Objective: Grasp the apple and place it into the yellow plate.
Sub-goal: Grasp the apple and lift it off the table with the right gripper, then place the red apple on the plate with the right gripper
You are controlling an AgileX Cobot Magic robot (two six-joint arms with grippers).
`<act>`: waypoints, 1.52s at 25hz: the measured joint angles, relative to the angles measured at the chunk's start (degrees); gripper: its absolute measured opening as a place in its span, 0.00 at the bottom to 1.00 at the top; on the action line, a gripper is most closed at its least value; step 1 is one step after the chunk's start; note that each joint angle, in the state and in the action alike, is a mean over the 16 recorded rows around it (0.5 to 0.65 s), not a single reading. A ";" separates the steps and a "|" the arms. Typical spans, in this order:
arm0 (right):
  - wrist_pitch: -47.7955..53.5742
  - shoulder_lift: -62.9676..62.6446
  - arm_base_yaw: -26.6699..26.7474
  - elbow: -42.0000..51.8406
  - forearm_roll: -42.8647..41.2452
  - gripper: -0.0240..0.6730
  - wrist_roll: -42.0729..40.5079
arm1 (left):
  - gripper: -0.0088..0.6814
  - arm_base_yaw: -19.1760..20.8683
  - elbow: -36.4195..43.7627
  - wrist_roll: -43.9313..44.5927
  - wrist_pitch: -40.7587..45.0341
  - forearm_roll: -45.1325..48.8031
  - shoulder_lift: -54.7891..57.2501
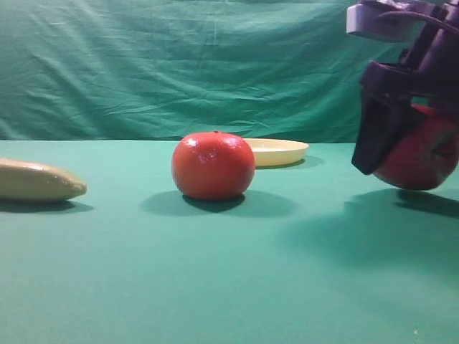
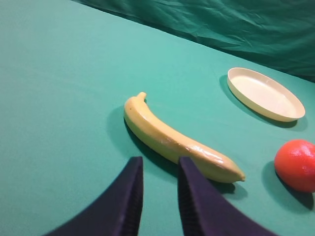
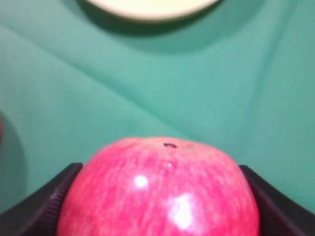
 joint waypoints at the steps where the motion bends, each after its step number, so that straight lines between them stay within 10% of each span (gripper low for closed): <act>1: -0.38 0.84 0.02 -2.00 0.32 0.83 -0.01 | 0.24 0.00 0.00 0.00 0.00 0.00 0.00; 16: -4.70 22.95 3.38 -28.55 5.46 0.83 -0.38 | 0.24 0.00 0.00 0.00 0.00 0.00 0.00; 30: -1.78 27.31 5.25 -34.28 4.76 0.92 -1.65 | 0.24 0.00 0.00 0.00 0.00 0.00 0.00; 38: 3.19 18.50 5.25 -34.35 2.40 0.67 -2.18 | 0.24 0.00 0.00 0.00 0.00 0.00 0.00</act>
